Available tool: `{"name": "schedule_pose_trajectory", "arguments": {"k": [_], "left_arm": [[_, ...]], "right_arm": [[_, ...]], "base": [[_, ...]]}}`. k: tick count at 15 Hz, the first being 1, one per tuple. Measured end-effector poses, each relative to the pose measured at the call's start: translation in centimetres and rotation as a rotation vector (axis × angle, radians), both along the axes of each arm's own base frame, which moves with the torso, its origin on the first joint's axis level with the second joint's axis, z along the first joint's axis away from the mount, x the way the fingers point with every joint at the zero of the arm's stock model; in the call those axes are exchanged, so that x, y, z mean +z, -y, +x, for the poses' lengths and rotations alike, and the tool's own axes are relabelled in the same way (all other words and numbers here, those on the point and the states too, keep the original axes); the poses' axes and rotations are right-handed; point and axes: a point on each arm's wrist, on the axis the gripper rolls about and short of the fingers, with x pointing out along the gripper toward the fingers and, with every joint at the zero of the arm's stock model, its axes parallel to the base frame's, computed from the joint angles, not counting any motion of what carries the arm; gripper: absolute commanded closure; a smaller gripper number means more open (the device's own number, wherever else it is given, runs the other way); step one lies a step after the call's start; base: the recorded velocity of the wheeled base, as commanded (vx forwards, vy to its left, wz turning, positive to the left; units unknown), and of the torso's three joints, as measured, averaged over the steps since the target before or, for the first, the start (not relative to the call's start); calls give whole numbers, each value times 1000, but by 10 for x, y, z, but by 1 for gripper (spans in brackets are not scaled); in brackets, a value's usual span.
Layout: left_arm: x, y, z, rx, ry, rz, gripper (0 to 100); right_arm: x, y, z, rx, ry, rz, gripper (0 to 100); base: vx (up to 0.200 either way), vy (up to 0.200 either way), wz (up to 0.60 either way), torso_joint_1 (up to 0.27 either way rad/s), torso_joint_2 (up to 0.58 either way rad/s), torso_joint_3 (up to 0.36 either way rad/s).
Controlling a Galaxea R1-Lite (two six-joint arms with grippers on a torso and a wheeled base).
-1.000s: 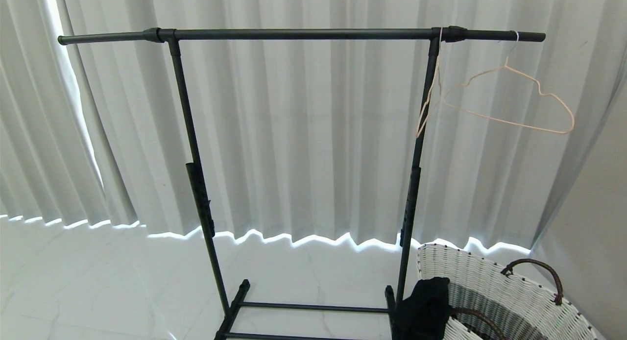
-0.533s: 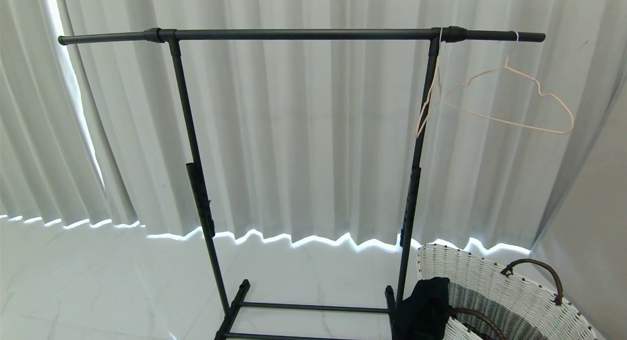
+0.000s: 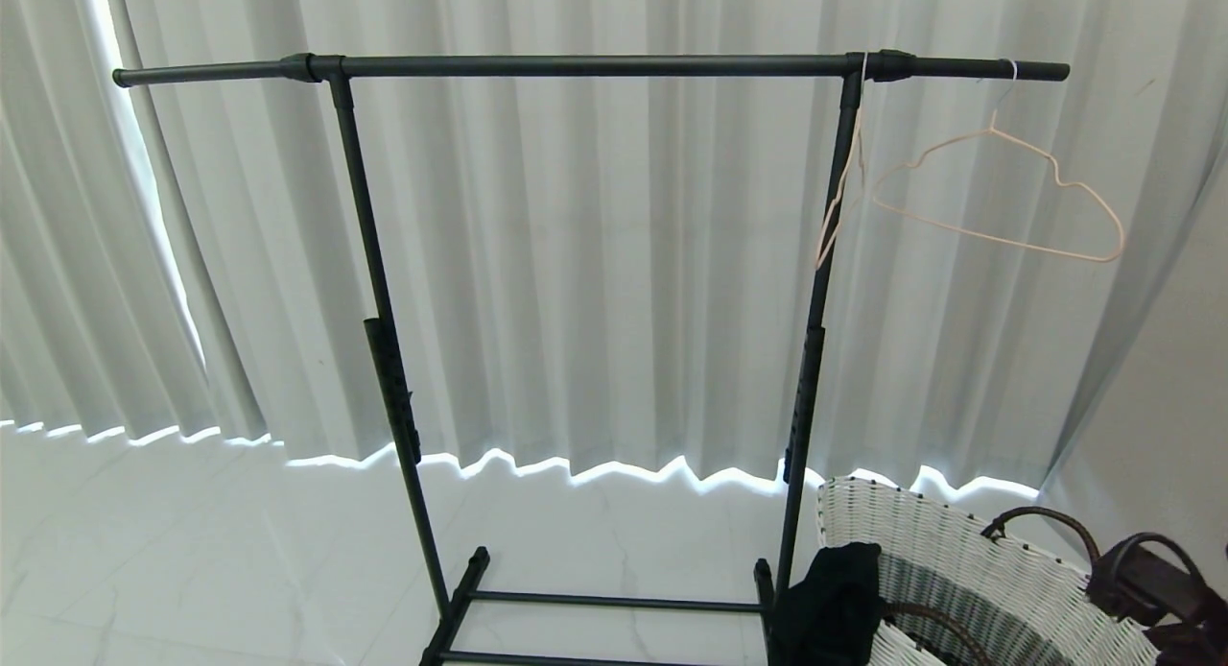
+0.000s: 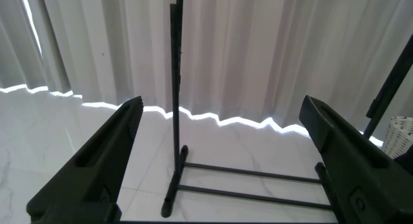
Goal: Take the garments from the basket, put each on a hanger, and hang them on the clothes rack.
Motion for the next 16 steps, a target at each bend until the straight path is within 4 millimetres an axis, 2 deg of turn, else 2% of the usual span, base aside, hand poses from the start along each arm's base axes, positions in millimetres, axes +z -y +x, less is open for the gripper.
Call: {"name": "schedule_pose_trajectory", "arguments": {"k": [4,9,12,13,16], "left_arm": [[0,0,0,1,0,0,0],[0,0,0,0,0,0,0],[0,0,0,1,0,0,0],[0,0,0,1,0,0,0],[0,0,0,0,0,0,0]], "right_arm": [[-32,3,16,44,-145,-76,0],[-53,17,41,48,-129,-187,0],[-62,20,42,40,-173,-194,0],[-63,20,42,40,-180,-193,100],[-63,20,41,39,-177,-193,100]], "base": [[0,0,0,0,0,0],[0,0,0,0,0,0],[0,0,0,0,0,0],[0,0,0,0,0,0],[0,0,0,0,0,0]]}}
